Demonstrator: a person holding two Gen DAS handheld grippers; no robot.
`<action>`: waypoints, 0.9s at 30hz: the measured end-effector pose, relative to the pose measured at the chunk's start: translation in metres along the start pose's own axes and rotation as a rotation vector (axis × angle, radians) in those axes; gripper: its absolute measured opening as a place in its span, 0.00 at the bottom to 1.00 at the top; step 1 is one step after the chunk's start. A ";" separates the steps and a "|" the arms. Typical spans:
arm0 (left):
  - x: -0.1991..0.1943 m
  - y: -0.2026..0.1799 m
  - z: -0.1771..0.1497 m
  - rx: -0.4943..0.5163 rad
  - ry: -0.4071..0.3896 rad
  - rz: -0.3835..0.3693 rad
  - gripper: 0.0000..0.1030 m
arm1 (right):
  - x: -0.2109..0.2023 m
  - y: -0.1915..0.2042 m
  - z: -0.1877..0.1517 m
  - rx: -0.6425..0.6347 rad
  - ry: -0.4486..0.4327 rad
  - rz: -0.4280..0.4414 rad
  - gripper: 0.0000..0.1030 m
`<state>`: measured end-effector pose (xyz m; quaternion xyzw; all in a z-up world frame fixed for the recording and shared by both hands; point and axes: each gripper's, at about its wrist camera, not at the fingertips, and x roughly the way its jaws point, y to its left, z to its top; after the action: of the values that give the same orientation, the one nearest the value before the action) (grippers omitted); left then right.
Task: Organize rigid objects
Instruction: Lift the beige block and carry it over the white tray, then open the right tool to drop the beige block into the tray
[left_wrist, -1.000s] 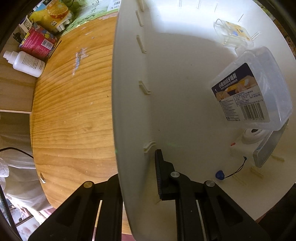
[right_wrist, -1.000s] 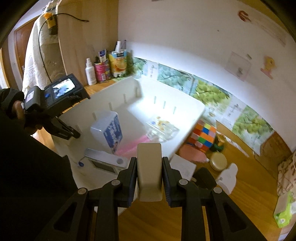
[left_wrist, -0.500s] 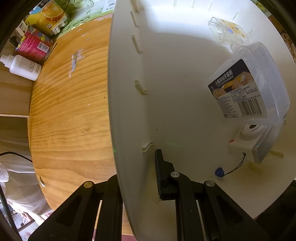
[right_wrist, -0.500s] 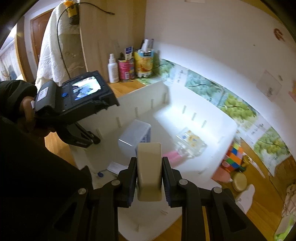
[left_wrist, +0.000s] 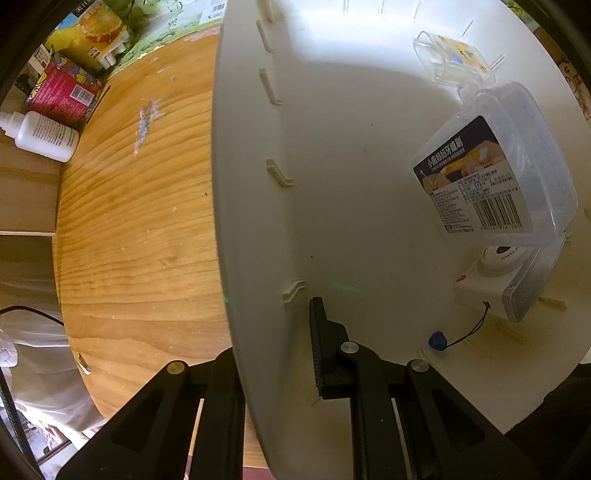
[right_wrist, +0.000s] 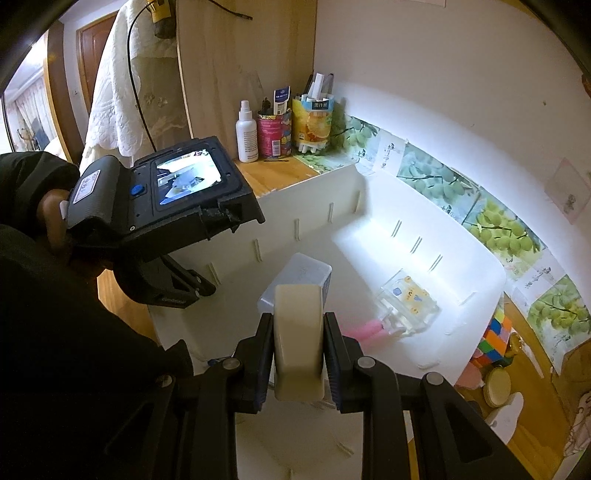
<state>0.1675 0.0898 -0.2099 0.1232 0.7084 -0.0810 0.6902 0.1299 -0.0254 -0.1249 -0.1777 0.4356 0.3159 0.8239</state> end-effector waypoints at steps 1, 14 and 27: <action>0.000 0.000 0.000 0.000 0.000 0.000 0.14 | 0.001 -0.001 0.000 0.002 0.000 -0.001 0.25; 0.000 0.000 0.001 0.000 0.001 0.001 0.14 | 0.002 -0.006 0.000 0.045 -0.004 -0.015 0.44; 0.000 0.000 0.001 -0.009 0.005 0.001 0.14 | -0.009 -0.013 -0.006 0.083 -0.038 -0.080 0.66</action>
<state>0.1685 0.0891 -0.2099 0.1207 0.7105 -0.0770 0.6889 0.1312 -0.0422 -0.1204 -0.1548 0.4249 0.2678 0.8508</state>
